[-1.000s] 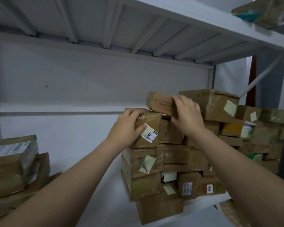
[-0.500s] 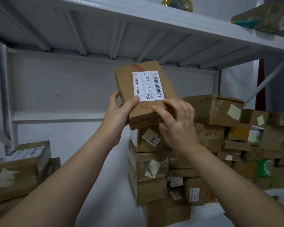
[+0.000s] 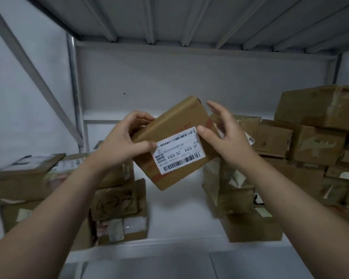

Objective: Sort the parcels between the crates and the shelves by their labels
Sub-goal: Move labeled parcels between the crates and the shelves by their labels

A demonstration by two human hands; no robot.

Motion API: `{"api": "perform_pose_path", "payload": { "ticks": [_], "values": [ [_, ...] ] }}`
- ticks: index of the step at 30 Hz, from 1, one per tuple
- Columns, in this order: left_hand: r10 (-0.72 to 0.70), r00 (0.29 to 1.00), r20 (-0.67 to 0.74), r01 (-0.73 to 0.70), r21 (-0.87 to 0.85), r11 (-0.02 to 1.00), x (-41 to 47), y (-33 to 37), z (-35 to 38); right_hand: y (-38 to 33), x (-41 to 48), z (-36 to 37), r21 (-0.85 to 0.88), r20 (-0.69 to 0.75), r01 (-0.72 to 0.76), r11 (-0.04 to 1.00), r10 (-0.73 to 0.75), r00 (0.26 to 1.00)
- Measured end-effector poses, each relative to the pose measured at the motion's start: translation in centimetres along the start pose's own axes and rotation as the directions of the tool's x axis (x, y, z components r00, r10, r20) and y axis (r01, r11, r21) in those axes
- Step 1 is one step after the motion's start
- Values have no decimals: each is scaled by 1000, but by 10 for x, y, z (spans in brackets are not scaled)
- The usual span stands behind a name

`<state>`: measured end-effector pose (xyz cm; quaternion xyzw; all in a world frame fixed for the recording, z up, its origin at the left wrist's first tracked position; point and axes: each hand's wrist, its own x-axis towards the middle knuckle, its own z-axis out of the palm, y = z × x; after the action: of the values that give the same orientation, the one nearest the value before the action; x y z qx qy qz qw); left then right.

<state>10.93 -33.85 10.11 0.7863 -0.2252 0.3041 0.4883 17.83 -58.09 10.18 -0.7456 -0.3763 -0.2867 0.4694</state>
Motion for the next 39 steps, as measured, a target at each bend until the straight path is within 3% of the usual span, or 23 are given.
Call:
{"api": "perform_pose_path", "payload": {
  "ticks": [2,4,7,9,11,17,22,29,33,35,37,39],
  "values": [
    [6,997,71,-7,14,1000,-5,4,-10,-2,-3,10,195,50,-56,979,47,998],
    [15,998,57,-18,62,998,-11,4,-15,-3,-8,21,285,0,-73,956,76,997],
    [81,981,-179,-37,236,971,-18,-2,-15,-3,-14,40,390,-170,-56,919,132,977],
    [34,934,-355,23,154,988,-27,-6,-12,-6,-15,53,551,-241,-82,831,252,937],
    [-85,910,-406,72,-47,996,-37,-10,-10,-11,-16,62,625,-252,-107,774,329,910],
    [-180,902,-392,110,-195,975,-64,-24,-25,-26,-18,88,618,-213,-181,765,386,898],
    [-207,941,-269,150,-216,965,-77,-21,-51,-40,-13,114,668,-183,-220,711,444,877],
    [-200,908,-368,136,-191,972,-90,-22,-82,-49,-16,146,711,-46,-270,649,427,903],
    [-126,948,-292,96,-115,989,-88,-19,-107,-55,-16,136,563,-2,-247,789,300,954],
    [-92,983,-156,81,-80,994,-87,-15,-112,-60,-18,127,450,145,-246,858,202,969],
    [-73,995,-64,69,-58,996,-85,-12,-108,-65,-23,125,392,323,-272,879,146,935],
    [-61,993,-97,56,-48,997,-81,-11,-101,-64,-29,129,398,318,-282,873,157,935]
  ]
}}
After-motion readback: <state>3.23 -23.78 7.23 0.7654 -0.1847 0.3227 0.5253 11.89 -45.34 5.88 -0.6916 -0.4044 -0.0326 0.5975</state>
